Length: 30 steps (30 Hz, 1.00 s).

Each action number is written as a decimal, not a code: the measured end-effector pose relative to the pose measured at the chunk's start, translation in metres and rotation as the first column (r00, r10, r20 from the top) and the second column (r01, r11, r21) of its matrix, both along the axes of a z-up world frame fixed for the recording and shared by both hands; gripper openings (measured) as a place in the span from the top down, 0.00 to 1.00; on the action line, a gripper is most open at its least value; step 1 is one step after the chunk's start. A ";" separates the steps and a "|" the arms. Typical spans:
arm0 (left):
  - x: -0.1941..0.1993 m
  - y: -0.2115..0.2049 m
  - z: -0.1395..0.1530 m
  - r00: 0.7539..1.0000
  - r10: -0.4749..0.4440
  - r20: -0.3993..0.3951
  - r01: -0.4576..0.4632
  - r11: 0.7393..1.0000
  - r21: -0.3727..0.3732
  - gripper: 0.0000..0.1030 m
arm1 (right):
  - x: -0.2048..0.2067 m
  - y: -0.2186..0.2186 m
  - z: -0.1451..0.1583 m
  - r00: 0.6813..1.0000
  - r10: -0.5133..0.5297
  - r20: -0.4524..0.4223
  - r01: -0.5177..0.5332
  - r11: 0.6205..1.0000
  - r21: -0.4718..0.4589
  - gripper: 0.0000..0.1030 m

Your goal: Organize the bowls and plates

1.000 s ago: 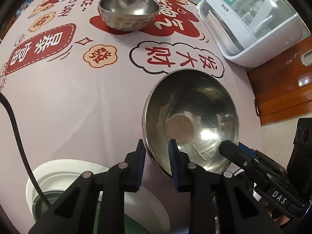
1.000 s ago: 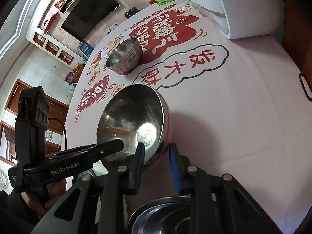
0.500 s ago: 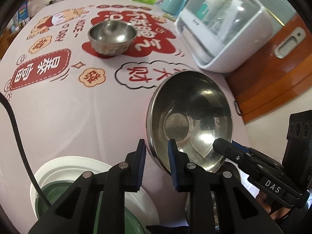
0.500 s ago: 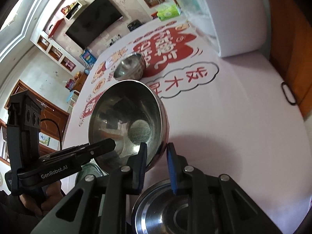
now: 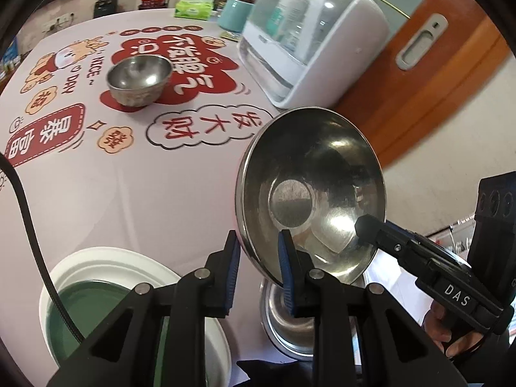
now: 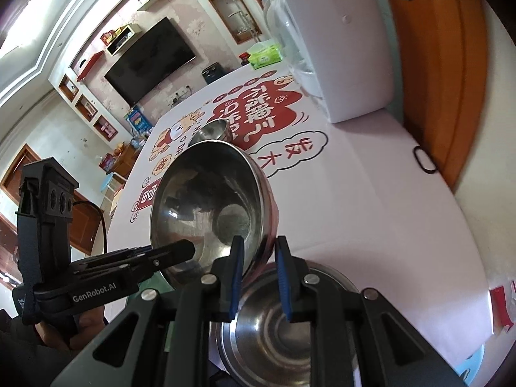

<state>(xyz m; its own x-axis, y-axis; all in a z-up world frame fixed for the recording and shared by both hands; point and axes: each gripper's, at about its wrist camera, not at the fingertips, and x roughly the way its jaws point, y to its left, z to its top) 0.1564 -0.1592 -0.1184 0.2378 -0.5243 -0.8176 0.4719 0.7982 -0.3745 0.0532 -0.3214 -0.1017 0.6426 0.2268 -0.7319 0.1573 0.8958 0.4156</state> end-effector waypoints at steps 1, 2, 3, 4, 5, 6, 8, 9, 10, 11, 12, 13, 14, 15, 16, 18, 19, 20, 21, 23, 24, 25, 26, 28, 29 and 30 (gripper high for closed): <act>-0.002 -0.003 0.000 1.000 -0.013 -0.001 0.013 1.000 0.001 0.79 | -0.002 -0.001 0.000 1.000 -0.006 -0.001 0.006 1.000 -0.003 0.81; -0.005 -0.005 0.000 1.000 -0.025 -0.002 0.025 1.000 0.003 0.79 | -0.005 -0.002 0.001 1.000 -0.013 -0.003 0.013 1.000 -0.006 0.81; -0.006 -0.007 0.000 0.999 -0.034 -0.003 0.034 0.999 0.005 0.79 | -0.008 -0.002 0.000 1.000 -0.019 -0.005 0.019 1.000 -0.008 0.81; -0.008 -0.009 0.000 0.999 -0.045 -0.008 0.045 0.999 0.007 0.79 | -0.010 -0.003 0.000 1.000 -0.027 -0.010 0.027 1.000 -0.010 0.81; -0.010 -0.011 -0.001 0.999 -0.052 -0.011 0.052 0.999 0.008 0.79 | -0.013 -0.004 0.000 0.999 -0.035 -0.014 0.035 0.999 -0.013 0.81; -0.012 -0.013 -0.002 0.998 -0.060 -0.017 0.060 0.998 0.009 0.79 | -0.017 -0.005 -0.001 0.999 -0.044 -0.020 0.043 0.999 -0.015 0.81; -0.016 -0.018 -0.006 0.996 -0.079 -0.032 0.080 0.997 0.015 0.79 | -0.022 -0.007 -0.003 0.998 -0.056 -0.032 0.056 0.998 -0.015 0.81; -0.018 -0.020 -0.008 0.995 -0.088 -0.039 0.089 0.996 0.018 0.79 | -0.026 -0.009 -0.005 0.997 -0.064 -0.039 0.064 0.998 -0.014 0.81; -0.020 -0.022 -0.010 0.994 -0.098 -0.047 0.099 0.995 0.021 0.79 | -0.030 -0.011 -0.007 0.996 -0.073 -0.047 0.072 0.997 -0.010 0.81; -0.022 -0.025 -0.013 0.993 -0.108 -0.056 0.110 0.994 0.023 0.79 | -0.034 -0.011 -0.008 0.995 -0.081 -0.053 0.081 0.997 -0.007 0.81; -0.025 -0.027 -0.015 0.991 -0.117 -0.064 0.119 0.993 0.025 0.79 | -0.037 -0.013 -0.009 0.994 -0.088 -0.060 0.088 0.996 -0.006 0.81; -0.027 -0.028 -0.016 0.990 -0.123 -0.070 0.125 0.992 0.026 0.79 | -0.040 -0.014 -0.011 0.993 -0.096 -0.068 0.096 0.995 -0.008 0.81; -0.029 -0.031 -0.018 0.988 -0.132 -0.077 0.135 0.990 0.030 0.79 | -0.043 -0.014 -0.012 0.992 -0.102 -0.075 0.101 0.995 -0.010 0.81; -0.031 -0.033 -0.019 0.987 -0.140 -0.083 0.144 0.989 0.034 0.78 | -0.044 -0.015 -0.012 0.991 -0.106 -0.080 0.106 0.994 -0.010 0.81; -0.033 -0.035 -0.021 0.985 -0.148 -0.088 0.152 0.988 0.039 0.78 | -0.047 -0.016 -0.014 0.990 -0.112 -0.088 0.112 0.994 -0.011 0.81; -0.037 -0.037 -0.024 0.982 -0.162 -0.099 0.167 0.985 0.047 0.78 | -0.051 -0.017 -0.016 0.988 -0.118 -0.099 0.118 0.993 -0.008 0.81; -0.038 -0.038 -0.027 0.980 -0.167 -0.105 0.173 0.984 0.050 0.78 | -0.052 -0.017 -0.018 0.987 -0.121 -0.109 0.121 0.993 -0.005 0.81; -0.040 -0.038 -0.029 0.978 -0.173 -0.114 0.179 0.982 0.053 0.78 | -0.054 -0.017 -0.020 0.986 -0.122 -0.117 0.123 0.992 -0.002 0.81; -0.041 -0.039 -0.032 0.977 -0.176 -0.124 0.184 0.981 0.057 0.78 | -0.055 -0.017 -0.022 0.984 -0.123 -0.129 0.124 0.992 0.000 0.81; -0.044 -0.039 -0.037 0.973 -0.181 -0.143 0.191 0.979 0.064 0.78 | -0.059 -0.016 -0.025 0.982 -0.122 -0.144 0.123 0.992 0.000 0.81; -0.046 -0.039 -0.039 0.972 -0.183 -0.149 0.195 0.978 0.069 0.78 | -0.060 -0.015 -0.026 0.981 -0.121 -0.149 0.122 0.993 -0.001 0.81; -0.048 -0.039 -0.040 0.971 -0.186 -0.153 0.198 0.978 0.072 0.78 | -0.062 -0.014 -0.028 0.980 -0.120 -0.157 0.121 0.993 -0.003 0.81; -0.050 -0.039 -0.042 0.970 -0.188 -0.157 0.201 0.977 0.074 0.78 | -0.064 -0.014 -0.030 0.979 -0.120 -0.164 0.121 0.993 -0.003 0.81; -0.054 -0.039 -0.046 0.967 -0.191 -0.169 0.207 0.975 0.079 0.77 | -0.068 -0.013 -0.034 0.976 -0.123 -0.179 0.125 0.992 0.001 0.81; -0.055 -0.039 -0.047 0.966 -0.193 -0.172 0.209 0.974 0.081 0.77 | -0.069 -0.013 -0.036 0.975 -0.125 -0.184 0.128 0.992 0.003 0.81; -0.056 -0.039 -0.048 0.965 -0.196 -0.175 0.214 0.973 0.084 0.77 | -0.071 -0.013 -0.038 0.973 -0.128 -0.190 0.131 0.991 0.004 0.81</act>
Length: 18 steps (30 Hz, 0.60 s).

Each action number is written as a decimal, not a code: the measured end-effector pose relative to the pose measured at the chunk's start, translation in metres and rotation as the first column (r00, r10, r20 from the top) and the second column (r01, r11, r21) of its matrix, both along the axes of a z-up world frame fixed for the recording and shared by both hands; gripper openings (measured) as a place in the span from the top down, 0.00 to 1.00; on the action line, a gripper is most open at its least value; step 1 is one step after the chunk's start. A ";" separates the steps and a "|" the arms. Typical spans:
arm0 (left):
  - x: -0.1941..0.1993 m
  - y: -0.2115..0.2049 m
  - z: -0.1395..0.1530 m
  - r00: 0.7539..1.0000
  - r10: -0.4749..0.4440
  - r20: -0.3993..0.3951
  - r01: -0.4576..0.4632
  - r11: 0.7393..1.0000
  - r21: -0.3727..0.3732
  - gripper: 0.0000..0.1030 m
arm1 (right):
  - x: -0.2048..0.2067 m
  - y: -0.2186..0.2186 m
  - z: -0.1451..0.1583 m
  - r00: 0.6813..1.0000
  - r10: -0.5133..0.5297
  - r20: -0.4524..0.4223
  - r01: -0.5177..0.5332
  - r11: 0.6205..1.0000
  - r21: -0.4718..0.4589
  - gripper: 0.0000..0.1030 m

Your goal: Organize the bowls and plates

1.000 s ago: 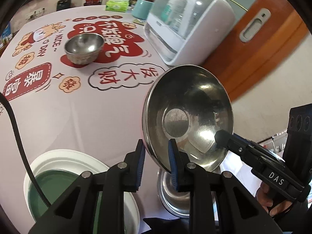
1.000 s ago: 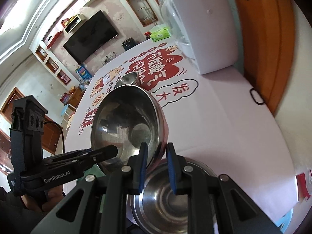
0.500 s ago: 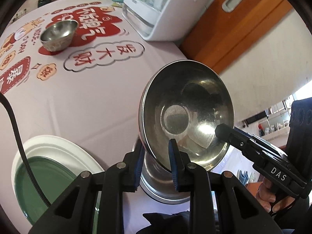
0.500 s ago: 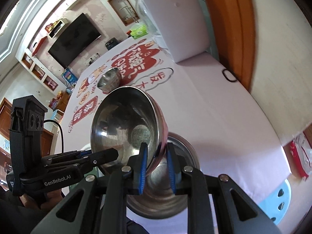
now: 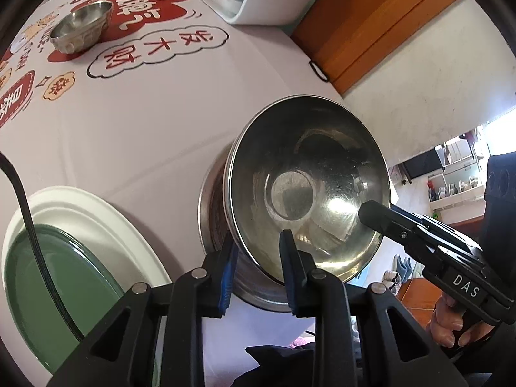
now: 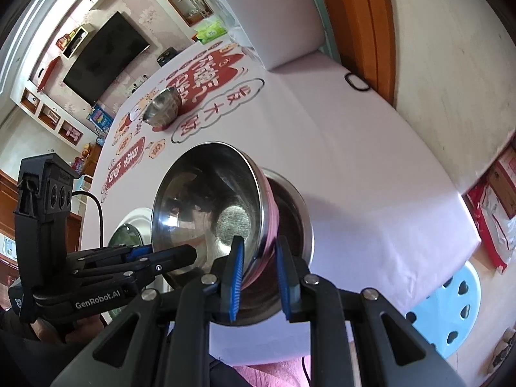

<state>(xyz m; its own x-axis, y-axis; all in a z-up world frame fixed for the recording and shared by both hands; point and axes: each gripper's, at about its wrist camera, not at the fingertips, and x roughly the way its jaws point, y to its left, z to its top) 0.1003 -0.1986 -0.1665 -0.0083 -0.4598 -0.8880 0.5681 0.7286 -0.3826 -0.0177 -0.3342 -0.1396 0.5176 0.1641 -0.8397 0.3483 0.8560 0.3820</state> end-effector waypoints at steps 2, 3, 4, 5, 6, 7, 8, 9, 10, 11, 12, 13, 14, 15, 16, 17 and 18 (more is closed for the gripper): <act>-0.004 -0.001 -0.002 1.000 -0.008 -0.007 0.008 1.000 0.008 0.76 | -0.002 0.001 -0.004 1.000 -0.004 -0.015 0.004 1.000 0.003 0.81; -0.005 -0.001 -0.003 1.000 -0.011 -0.009 0.011 1.000 0.013 0.76 | -0.004 0.001 -0.006 1.000 -0.005 -0.021 0.006 1.000 0.006 0.81; -0.006 -0.001 -0.004 1.000 -0.012 -0.010 0.012 1.000 0.016 0.76 | -0.004 0.001 -0.007 1.000 -0.006 -0.024 0.006 1.000 0.008 0.81; -0.006 0.000 -0.005 1.000 -0.013 -0.011 0.013 1.000 0.013 0.76 | -0.005 0.001 -0.009 1.000 -0.008 -0.029 0.008 1.000 0.009 0.81; -0.006 -0.002 -0.005 1.000 -0.014 -0.010 0.015 1.000 0.013 0.76 | -0.007 0.001 -0.010 0.999 -0.012 -0.033 0.012 1.000 0.014 0.81; -0.007 -0.002 -0.005 1.000 -0.018 -0.008 0.018 1.000 0.014 0.75 | -0.008 0.000 -0.011 0.999 -0.016 -0.036 0.017 1.000 0.018 0.81; -0.007 -0.003 -0.005 1.000 -0.024 -0.007 0.024 1.000 0.016 0.75 | -0.008 0.000 -0.012 0.999 -0.021 -0.038 0.022 1.000 0.020 0.81; -0.008 -0.003 -0.005 1.000 -0.029 -0.006 0.029 0.999 0.017 0.74 | -0.008 -0.001 -0.013 0.999 -0.027 -0.039 0.028 0.999 0.020 0.81; -0.009 -0.004 -0.005 0.999 -0.035 -0.004 0.035 0.999 0.018 0.73 | -0.008 -0.002 -0.013 0.999 -0.030 -0.038 0.031 0.999 0.023 0.79; -0.010 -0.004 -0.004 0.999 -0.041 0.000 0.041 0.999 0.020 0.72 | -0.008 -0.002 -0.013 0.999 -0.033 -0.037 0.033 0.999 0.024 0.79; -0.010 -0.004 -0.003 0.999 -0.045 0.005 0.045 0.999 0.022 0.71 | -0.007 -0.003 -0.013 0.999 -0.035 -0.036 0.036 0.999 0.024 0.79; -0.009 -0.004 -0.002 0.999 -0.047 0.010 0.047 0.999 0.024 0.70 | -0.007 -0.003 -0.013 0.999 -0.036 -0.034 0.037 0.999 0.025 0.79; -0.009 -0.003 0.000 0.999 -0.048 0.016 0.047 0.999 0.027 0.70 | -0.006 -0.003 -0.013 0.999 -0.036 -0.033 0.037 0.999 0.027 0.79; -0.008 -0.002 0.000 0.999 -0.048 0.019 0.047 0.998 0.028 0.69 | -0.005 -0.003 -0.013 0.999 -0.037 -0.030 0.038 0.999 0.030 0.79; -0.008 -0.002 0.002 0.999 -0.048 0.024 0.048 0.998 0.030 0.69 | -0.005 -0.003 -0.012 0.999 -0.039 -0.030 0.040 0.999 0.031 0.79; -0.007 -0.002 0.004 0.998 -0.048 0.030 0.047 0.998 0.030 0.68 | -0.004 -0.004 -0.012 0.999 -0.042 -0.029 0.043 0.999 0.030 0.79; -0.007 0.000 0.003 0.998 -0.046 0.033 0.045 0.999 0.028 0.68 | -0.004 -0.005 -0.011 0.999 -0.045 -0.025 0.046 0.998 0.030 0.79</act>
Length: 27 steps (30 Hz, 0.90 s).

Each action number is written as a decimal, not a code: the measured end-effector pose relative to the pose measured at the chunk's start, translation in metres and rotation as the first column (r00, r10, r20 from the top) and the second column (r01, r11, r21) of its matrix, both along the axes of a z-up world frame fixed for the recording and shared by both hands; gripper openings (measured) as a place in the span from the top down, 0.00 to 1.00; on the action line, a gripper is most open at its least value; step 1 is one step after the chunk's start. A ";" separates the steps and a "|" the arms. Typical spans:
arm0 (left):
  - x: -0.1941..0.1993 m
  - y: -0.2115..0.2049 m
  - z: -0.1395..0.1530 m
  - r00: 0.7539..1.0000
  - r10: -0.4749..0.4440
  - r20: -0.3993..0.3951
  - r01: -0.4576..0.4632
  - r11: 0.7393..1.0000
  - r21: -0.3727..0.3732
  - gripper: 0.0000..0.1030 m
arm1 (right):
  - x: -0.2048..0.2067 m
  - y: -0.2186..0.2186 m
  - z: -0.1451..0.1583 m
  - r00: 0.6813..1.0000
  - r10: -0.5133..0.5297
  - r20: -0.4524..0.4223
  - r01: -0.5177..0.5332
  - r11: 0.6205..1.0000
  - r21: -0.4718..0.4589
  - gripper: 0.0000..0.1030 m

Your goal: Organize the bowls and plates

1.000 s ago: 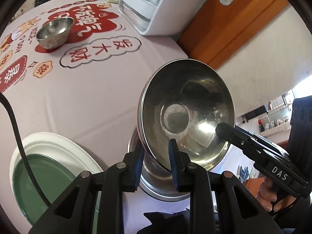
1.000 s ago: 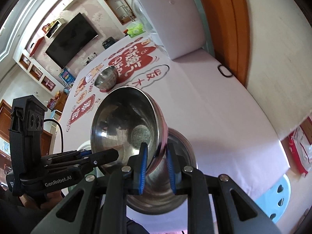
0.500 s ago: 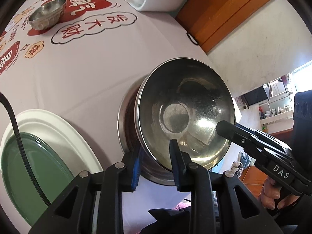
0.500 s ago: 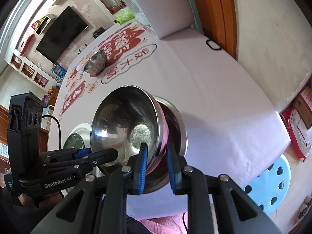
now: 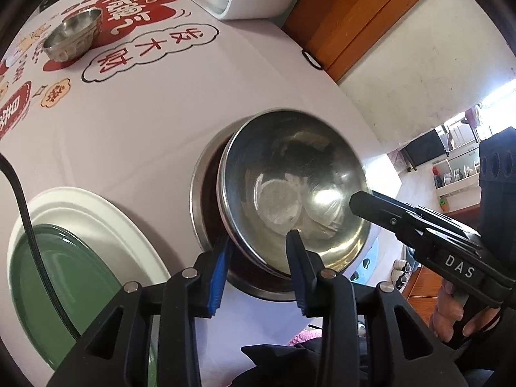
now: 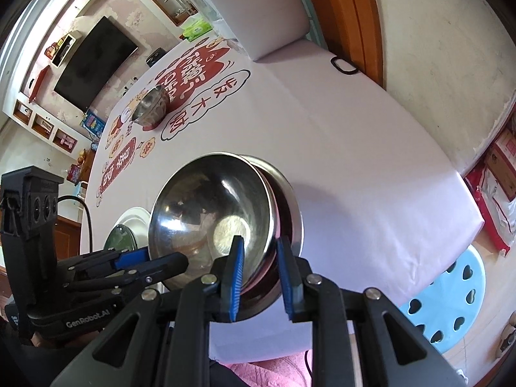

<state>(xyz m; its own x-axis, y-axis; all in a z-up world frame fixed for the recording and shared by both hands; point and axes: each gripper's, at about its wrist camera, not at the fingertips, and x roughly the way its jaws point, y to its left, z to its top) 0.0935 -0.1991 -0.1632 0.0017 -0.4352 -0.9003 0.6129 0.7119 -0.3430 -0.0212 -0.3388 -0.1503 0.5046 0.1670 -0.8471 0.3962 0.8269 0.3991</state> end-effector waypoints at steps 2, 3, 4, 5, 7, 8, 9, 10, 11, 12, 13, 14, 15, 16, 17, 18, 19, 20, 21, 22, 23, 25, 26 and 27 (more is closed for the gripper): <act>0.001 0.002 0.006 1.000 0.008 0.010 -0.007 1.000 -0.011 0.67 | 0.001 -0.001 0.002 1.000 -0.005 0.013 0.005 1.000 -0.001 0.79; 0.002 0.002 0.009 1.000 0.011 0.019 -0.010 1.000 -0.016 0.66 | 0.001 -0.001 0.003 1.000 -0.005 0.019 0.005 1.000 -0.002 0.79; 0.002 0.004 0.013 1.000 0.013 0.027 -0.013 1.000 -0.019 0.66 | 0.002 -0.002 0.005 1.000 -0.006 0.026 0.006 1.000 -0.008 0.79; 0.003 0.006 0.017 0.999 0.016 0.039 -0.015 1.000 -0.020 0.66 | 0.003 -0.002 0.006 1.000 -0.005 0.030 0.006 1.000 -0.012 0.79; 0.007 0.010 0.027 0.998 0.014 0.054 -0.012 0.999 -0.034 0.65 | 0.007 -0.001 0.009 0.999 0.005 0.034 -0.004 1.000 -0.013 0.78; 0.009 0.011 0.033 0.998 0.016 0.063 -0.013 0.999 -0.041 0.64 | 0.010 -0.001 0.010 0.999 0.013 0.034 -0.012 1.000 -0.013 0.78; 0.012 0.012 0.039 0.997 0.020 0.072 -0.017 0.999 -0.045 0.63 | 0.013 -0.001 0.012 0.999 0.021 0.034 -0.021 1.000 -0.014 0.78; 0.015 0.015 0.044 0.996 0.027 0.081 -0.023 0.999 -0.048 0.60 | 0.017 0.000 0.014 0.999 0.034 0.035 -0.033 0.999 -0.016 0.77; 0.019 0.017 0.049 0.995 0.037 0.091 -0.033 0.998 -0.049 0.56 | 0.021 0.000 0.017 0.998 0.045 0.037 -0.044 0.999 -0.019 0.77; 0.022 0.019 0.053 0.994 0.049 0.102 -0.044 0.998 -0.047 0.55 | 0.025 0.001 0.020 0.998 0.057 0.040 -0.056 0.998 -0.023 0.74; 0.026 0.022 0.057 0.992 0.061 0.113 -0.056 0.998 -0.040 0.53 | 0.030 0.001 0.024 0.996 0.070 0.047 -0.068 0.997 -0.030 0.70; 0.032 0.025 0.061 0.990 0.075 0.123 -0.072 0.997 -0.027 0.53 | 0.037 0.002 0.029 0.995 0.081 0.058 -0.079 0.996 -0.043 0.68; 0.039 0.031 0.065 0.987 0.093 0.132 -0.093 0.996 -0.009 0.52 | 0.041 0.002 0.034 0.994 0.089 0.067 -0.086 0.995 -0.051 0.66; 0.043 0.034 0.066 0.985 0.105 0.136 -0.106 0.994 0.002 0.50 | 0.047 0.003 0.039 0.992 0.103 0.078 -0.098 0.993 -0.060 0.66; 0.050 0.040 0.069 0.982 0.125 0.141 -0.129 0.991 0.020 0.48 | 0.054 0.003 0.045 0.990 0.115 0.087 -0.109 0.992 -0.069 0.66; 0.056 0.046 0.071 0.979 0.143 0.146 -0.150 0.988 0.034 0.48 | 0.061 0.004 0.050 0.987 0.128 0.097 -0.120 0.990 -0.078 0.65; 0.062 0.051 0.072 0.975 0.161 0.150 -0.170 0.984 0.048 0.47 | 0.069 0.004 0.056 0.984 0.142 0.109 -0.133 0.987 -0.088 0.65; 0.068 0.058 0.075 0.971 0.183 0.153 -0.194 0.979 0.058 0.46 | 0.076 0.004 0.062 0.981 0.156 0.119 -0.145 0.984 -0.100 0.64; 0.074 0.065 0.076 0.968 0.200 0.154 -0.212 0.975 0.063 0.45 | 0.085 0.005 0.069 0.976 0.171 0.132 -0.156 0.981 -0.118 0.61; 0.083 0.074 0.080 0.962 0.225 0.155 -0.237 0.969 0.063 0.43 | 0.095 0.006 0.077 0.972 0.186 0.147 -0.165 0.976 -0.138 0.58; 0.088 0.079 0.083 0.958 0.237 0.160 -0.250 0.966 0.063 0.41 | 0.104 0.007 0.084 0.967 0.198 0.163 -0.173 0.973 -0.155 0.57; 0.101 0.093 0.092 0.945 0.263 0.194 -0.280 0.958 0.065 0.39 | 0.121 0.010 0.098 0.957 0.219 0.192 -0.185 0.966 -0.178 0.51; 0.105 0.098 0.096 0.940 0.270 0.208 -0.289 0.955 0.068 0.38 | 0.129 0.011 0.103 0.953 0.226 0.202 -0.189 0.964 -0.187 0.50; 0.110 0.103 0.100 0.934 0.280 0.223 -0.302 0.951 0.071 0.37 | 0.139 0.013 0.109 0.949 0.234 0.212 -0.193 0.961 -0.197 0.48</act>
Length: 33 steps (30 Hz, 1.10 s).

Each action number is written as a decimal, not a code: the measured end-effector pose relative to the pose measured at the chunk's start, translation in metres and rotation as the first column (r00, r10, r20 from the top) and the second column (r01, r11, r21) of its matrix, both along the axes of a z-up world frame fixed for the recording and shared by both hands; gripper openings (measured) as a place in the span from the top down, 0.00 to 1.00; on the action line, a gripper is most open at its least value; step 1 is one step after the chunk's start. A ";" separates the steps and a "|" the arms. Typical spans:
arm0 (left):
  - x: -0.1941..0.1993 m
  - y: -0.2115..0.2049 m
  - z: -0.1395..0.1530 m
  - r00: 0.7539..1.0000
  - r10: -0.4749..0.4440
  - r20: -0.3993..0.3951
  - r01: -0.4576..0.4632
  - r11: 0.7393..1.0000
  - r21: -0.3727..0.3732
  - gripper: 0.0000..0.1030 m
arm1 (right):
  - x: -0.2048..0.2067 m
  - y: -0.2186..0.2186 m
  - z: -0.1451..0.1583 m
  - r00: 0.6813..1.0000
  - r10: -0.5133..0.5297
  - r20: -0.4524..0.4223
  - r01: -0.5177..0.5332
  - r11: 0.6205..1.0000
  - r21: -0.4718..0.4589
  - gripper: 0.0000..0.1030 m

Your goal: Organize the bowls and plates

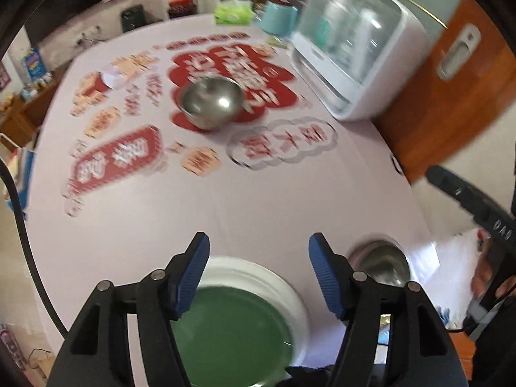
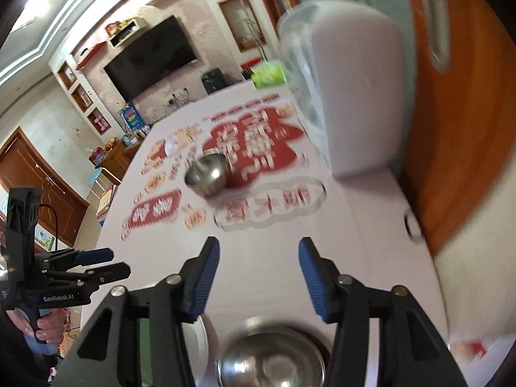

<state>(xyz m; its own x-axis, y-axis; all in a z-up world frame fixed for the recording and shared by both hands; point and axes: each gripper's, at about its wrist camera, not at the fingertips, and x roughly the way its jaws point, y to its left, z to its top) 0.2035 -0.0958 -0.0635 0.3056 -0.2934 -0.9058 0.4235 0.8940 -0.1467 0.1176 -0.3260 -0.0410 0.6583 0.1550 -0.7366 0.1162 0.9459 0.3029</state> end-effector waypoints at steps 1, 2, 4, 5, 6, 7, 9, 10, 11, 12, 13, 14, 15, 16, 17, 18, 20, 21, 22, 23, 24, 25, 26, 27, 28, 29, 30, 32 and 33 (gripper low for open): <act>0.008 0.007 0.005 1.000 0.018 0.014 -0.018 1.000 0.006 0.36 | 0.008 0.002 0.005 1.000 0.006 0.010 -0.006 1.000 -0.005 0.47; 0.013 0.011 0.007 0.999 0.028 0.021 -0.029 1.000 0.009 0.35 | 0.017 0.004 0.010 1.000 0.015 0.021 -0.014 1.000 -0.011 0.46; 0.029 0.021 0.014 0.998 0.052 0.033 -0.052 0.998 0.017 0.35 | 0.036 0.008 0.019 0.999 0.026 0.039 -0.025 0.999 -0.025 0.44; 0.035 0.023 0.017 0.997 0.059 0.039 -0.060 0.998 0.020 0.35 | 0.044 0.010 0.023 0.998 0.031 0.046 -0.030 0.999 -0.032 0.44; 0.041 0.026 0.021 0.996 0.069 0.047 -0.070 0.997 0.023 0.35 | 0.054 0.012 0.027 0.998 0.039 0.054 -0.037 0.999 -0.037 0.41; 0.051 0.030 0.026 0.995 0.083 0.057 -0.084 0.996 0.023 0.35 | 0.064 0.015 0.033 0.997 0.049 0.064 -0.046 0.998 -0.044 0.38; 0.065 0.034 0.033 0.993 0.102 0.065 -0.103 0.995 0.016 0.34 | 0.083 0.020 0.039 0.995 0.063 0.076 -0.059 0.997 -0.056 0.36; 0.074 0.037 0.037 0.991 0.114 0.068 -0.114 0.993 0.005 0.33 | 0.090 0.021 0.042 0.994 0.070 0.079 -0.065 0.996 -0.059 0.35; 0.080 0.038 0.039 0.990 0.122 0.069 -0.123 0.992 -0.002 0.32 | 0.099 0.024 0.044 0.994 0.077 0.082 -0.072 0.995 -0.061 0.35; 0.088 0.039 0.042 0.988 0.133 0.071 -0.133 0.991 -0.008 0.32 | 0.108 0.026 0.045 0.993 0.082 0.084 -0.076 0.995 -0.063 0.35; 0.098 0.041 0.045 0.986 0.145 0.078 -0.145 0.989 -0.010 0.32 | 0.117 0.028 0.046 0.993 0.082 0.086 -0.077 0.995 -0.064 0.35; 0.104 0.041 0.046 0.984 0.155 0.088 -0.154 0.988 -0.010 0.32 | 0.124 0.030 0.046 0.993 0.081 0.089 -0.076 0.995 -0.065 0.35; 0.112 0.042 0.046 0.980 0.168 0.102 -0.168 0.986 -0.009 0.32 | 0.134 0.032 0.046 0.993 0.076 0.094 -0.070 0.995 -0.066 0.35; 0.120 0.043 0.046 0.976 0.187 0.115 -0.187 0.982 -0.005 0.32 | 0.140 0.033 0.044 0.993 0.070 0.097 -0.064 0.996 -0.067 0.35; 0.129 0.044 0.045 0.971 0.207 0.122 -0.208 0.978 -0.001 0.32 | 0.149 0.035 0.042 0.993 0.061 0.099 -0.054 0.996 -0.067 0.35; 0.139 0.046 0.043 0.966 0.227 0.121 -0.228 0.974 -0.009 0.32 | 0.156 0.037 0.039 0.994 0.055 0.097 -0.049 0.997 -0.064 0.35; 0.152 0.048 0.037 0.962 0.252 0.110 -0.250 0.968 -0.028 0.32 | 0.169 0.038 0.034 0.994 0.048 0.095 -0.043 0.998 -0.052 0.35; 0.158 0.049 0.033 0.960 0.259 0.102 -0.257 0.966 -0.034 0.32 | 0.174 0.039 0.030 0.995 0.045 0.092 -0.041 0.998 -0.044 0.35; 0.166 0.049 0.027 0.960 0.264 0.094 -0.261 0.964 -0.043 0.32 | 0.180 0.040 0.025 0.995 0.042 0.086 -0.039 0.999 -0.036 0.35; 0.171 0.048 0.022 0.960 0.265 0.089 -0.262 0.964 -0.048 0.32 | 0.186 0.041 0.020 0.996 0.041 0.077 -0.039 0.999 -0.029 0.35; 0.176 0.047 0.016 0.960 0.267 0.084 -0.263 0.963 -0.053 0.32 | 0.193 0.041 0.013 0.997 0.041 0.065 -0.040 0.999 -0.021 0.35; 0.181 0.046 0.010 0.960 0.268 0.077 -0.264 0.963 -0.057 0.32 | 0.196 0.042 0.008 0.998 0.042 0.056 -0.041 0.999 -0.017 0.35; 0.185 0.046 0.003 0.958 0.278 0.071 -0.273 0.959 -0.071 0.32 | 0.201 0.043 0.002 0.998 0.040 0.046 -0.040 0.999 -0.011 0.35; 0.190 0.045 -0.005 0.956 0.288 0.061 -0.282 0.955 -0.095 0.32 | 0.206 0.043 -0.007 0.999 0.033 0.036 -0.033 0.999 0.000 0.35; 0.193 0.044 -0.012 0.956 0.287 0.053 -0.281 0.954 -0.106 0.32 | 0.208 0.043 -0.013 0.999 0.028 0.030 -0.028 1.000 0.011 0.35; 0.197 0.042 -0.020 0.957 0.286 0.041 -0.280 0.953 -0.118 0.32 | 0.211 0.043 -0.021 1.000 0.024 0.020 -0.024 0.999 0.026 0.35; 0.201 0.041 -0.029 0.958 0.286 0.033 -0.279 0.952 -0.128 0.32 | 0.215 0.042 -0.030 1.000 0.023 0.004 -0.023 0.999 0.042 0.35; 0.208 0.036 -0.045 0.958 0.285 0.017 -0.280 0.949 -0.142 0.32 | 0.222 0.042 -0.050 0.999 0.028 -0.035 -0.025 0.997 0.067 0.35; 0.211 0.034 -0.054 0.959 0.283 0.006 -0.279 0.949 -0.147 0.32 | 0.225 0.043 -0.060 0.998 0.030 -0.059 -0.026 0.997 0.074 0.35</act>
<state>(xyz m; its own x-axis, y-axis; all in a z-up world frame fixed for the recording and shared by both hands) 0.4147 -0.0616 -0.1171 0.4180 -0.3178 -0.8511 0.1634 0.9478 -0.2737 0.3425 -0.2830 -0.1013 0.6081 0.2280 -0.7604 0.1101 0.9244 0.3652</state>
